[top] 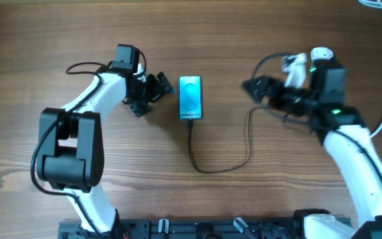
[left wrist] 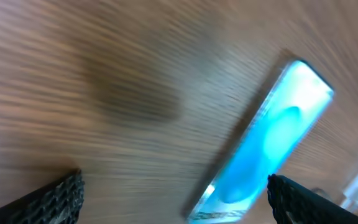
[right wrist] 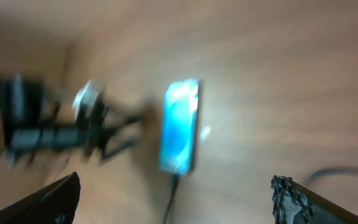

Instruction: Plug charger to phone and switch on socket

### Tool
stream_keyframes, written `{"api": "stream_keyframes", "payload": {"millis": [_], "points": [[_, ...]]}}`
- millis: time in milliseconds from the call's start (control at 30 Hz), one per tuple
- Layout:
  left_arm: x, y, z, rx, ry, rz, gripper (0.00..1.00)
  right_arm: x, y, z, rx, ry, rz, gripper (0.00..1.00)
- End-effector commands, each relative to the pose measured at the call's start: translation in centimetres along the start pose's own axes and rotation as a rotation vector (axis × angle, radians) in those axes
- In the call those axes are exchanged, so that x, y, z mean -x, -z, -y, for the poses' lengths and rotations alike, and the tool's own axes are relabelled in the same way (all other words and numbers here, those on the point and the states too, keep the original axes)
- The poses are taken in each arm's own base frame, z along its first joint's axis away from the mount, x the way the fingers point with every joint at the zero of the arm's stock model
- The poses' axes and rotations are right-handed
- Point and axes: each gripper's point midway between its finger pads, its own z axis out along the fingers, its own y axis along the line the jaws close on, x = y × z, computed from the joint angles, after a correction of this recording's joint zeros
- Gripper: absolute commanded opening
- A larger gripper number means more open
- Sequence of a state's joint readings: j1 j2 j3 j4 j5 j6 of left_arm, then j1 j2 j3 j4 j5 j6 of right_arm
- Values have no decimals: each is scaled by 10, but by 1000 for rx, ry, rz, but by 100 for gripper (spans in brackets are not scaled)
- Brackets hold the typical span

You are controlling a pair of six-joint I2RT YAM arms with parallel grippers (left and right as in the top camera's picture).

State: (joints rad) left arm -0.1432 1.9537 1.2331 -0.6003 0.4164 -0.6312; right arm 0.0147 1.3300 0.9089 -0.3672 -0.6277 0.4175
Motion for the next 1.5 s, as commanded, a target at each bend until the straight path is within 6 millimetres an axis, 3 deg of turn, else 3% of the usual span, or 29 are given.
{"api": "stream_keyframes", "payload": {"millis": [0, 100, 267, 433, 667, 700, 800, 867, 900, 933, 1267, 1467], "points": [[6, 26, -9, 55, -57, 90, 100, 60, 37, 30, -203, 14, 197, 100], [1, 46, -1, 39, -68, 111, 100, 85, 58, 57, -312, -23, 280, 100], [-10, 71, 4, 33, -71, 119, 100, 110, 78, 105, -430, -103, 350, 100], [-24, 85, 2, 41, -65, 102, 100, 124, 81, 154, -485, -231, 357, 99], [-34, 87, -4, 68, -50, 67, 100, 129, 83, 218, -560, -371, 355, 98], [-34, 87, -4, 68, -50, 67, 100, 128, 85, 225, -576, -393, 362, 94], [-34, 87, -4, 67, -50, 68, 100, 126, 92, 245, -617, -457, 387, 68], [-34, 87, -4, 67, -50, 68, 100, 127, 95, 255, -625, -472, 404, 42], [-34, 87, -4, 67, -50, 68, 100, 129, 96, 259, -627, -476, 412, 18], [-34, 87, -4, 67, -50, 68, 100, 129, 97, 262, -627, -491, 422, 6], [-33, 87, -3, 63, -52, 73, 100, 127, 87, 277, -628, -510, 416, 5], [-33, 87, -3, 63, -52, 73, 100, 121, 62, 287, -558, -528, 374, 5]]}}
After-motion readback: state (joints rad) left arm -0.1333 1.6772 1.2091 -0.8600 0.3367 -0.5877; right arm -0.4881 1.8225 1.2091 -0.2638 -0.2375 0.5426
